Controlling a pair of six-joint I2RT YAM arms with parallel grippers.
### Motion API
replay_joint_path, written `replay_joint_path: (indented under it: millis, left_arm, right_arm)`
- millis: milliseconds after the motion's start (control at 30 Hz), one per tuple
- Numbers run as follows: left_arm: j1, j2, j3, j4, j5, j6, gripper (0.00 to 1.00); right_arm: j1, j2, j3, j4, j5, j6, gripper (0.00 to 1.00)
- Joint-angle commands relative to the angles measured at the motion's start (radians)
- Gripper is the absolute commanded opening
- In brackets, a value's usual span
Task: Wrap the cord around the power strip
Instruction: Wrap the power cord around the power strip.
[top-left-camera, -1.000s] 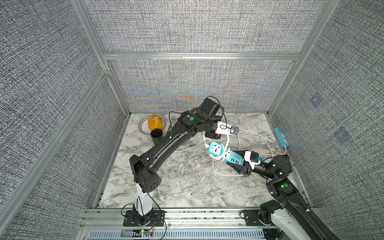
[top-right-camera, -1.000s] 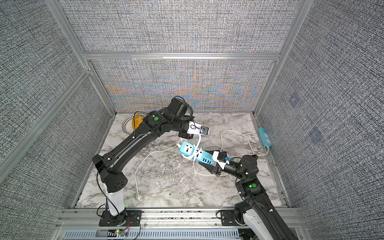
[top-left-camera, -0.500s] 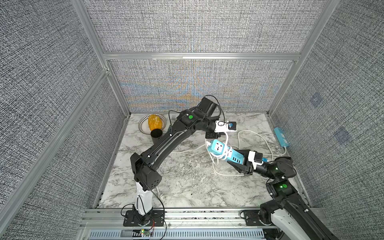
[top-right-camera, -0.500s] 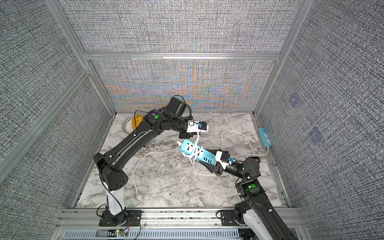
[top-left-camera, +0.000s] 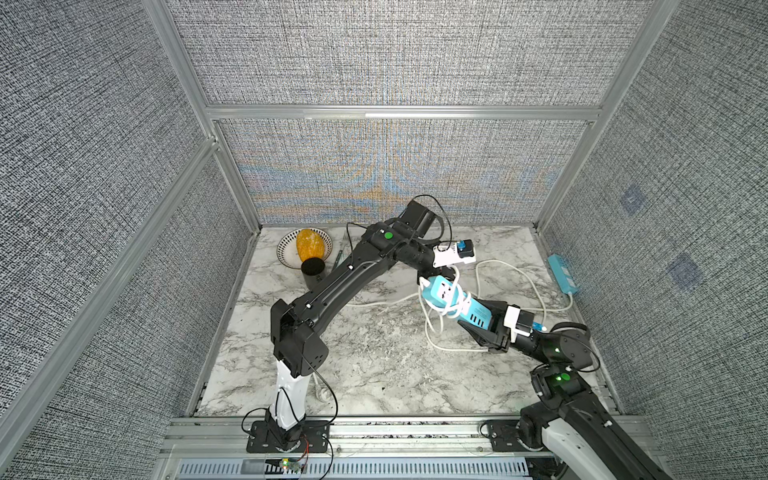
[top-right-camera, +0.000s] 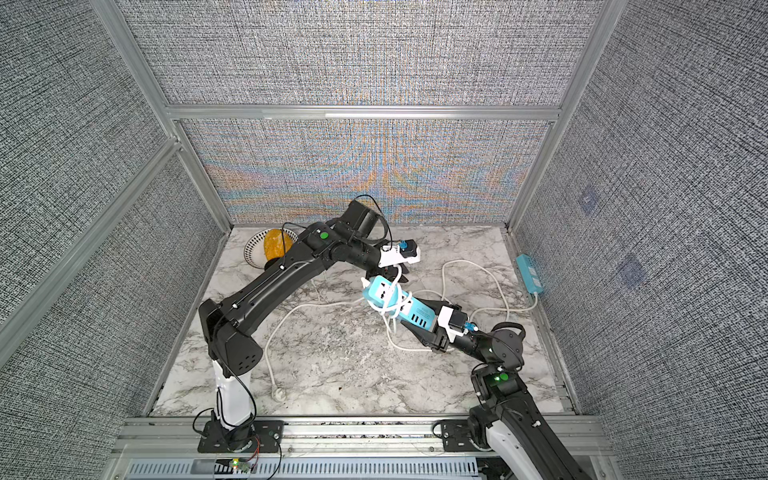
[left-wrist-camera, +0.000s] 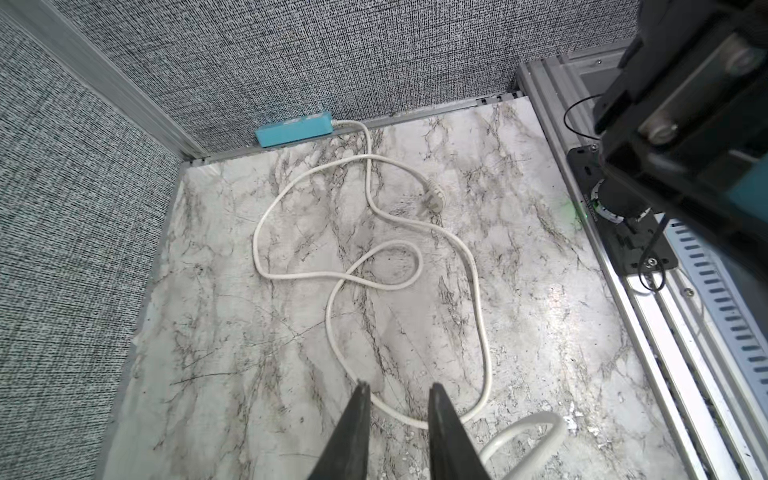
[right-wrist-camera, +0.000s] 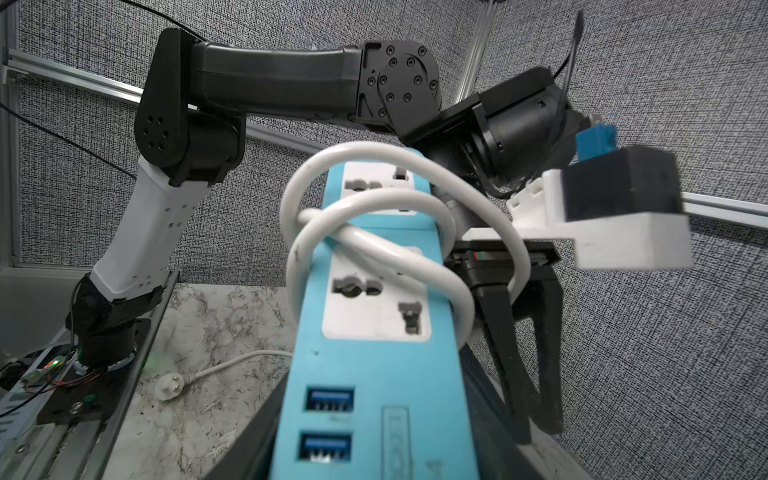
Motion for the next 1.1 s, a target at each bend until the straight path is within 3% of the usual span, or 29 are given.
replay_joint_path:
  millis: [0,367,900,1067]
  left_arm:
    - [0.007,0.002,-0.019,0.042,0.038,-0.047,0.25]
    - [0.023,0.057,-0.045,0.067,0.15,-0.116,0.12]
    - [0.024,0.096,-0.097,0.039,0.203,-0.124,0.11]
    - [0.024,0.106,-0.115,0.037,0.228,-0.136,0.07]
  right_arm:
    - [0.0,-0.019,-0.012,0.123,0.077,0.015,0.0]
    - [0.0,-0.067,-0.041,0.119,0.27,-0.02,0.0]
    - [-0.002,-0.104,-0.058,0.145,0.442,-0.054,0.0]
    - [-0.002,-0.107,-0.068,0.165,0.517,-0.064,0.0]
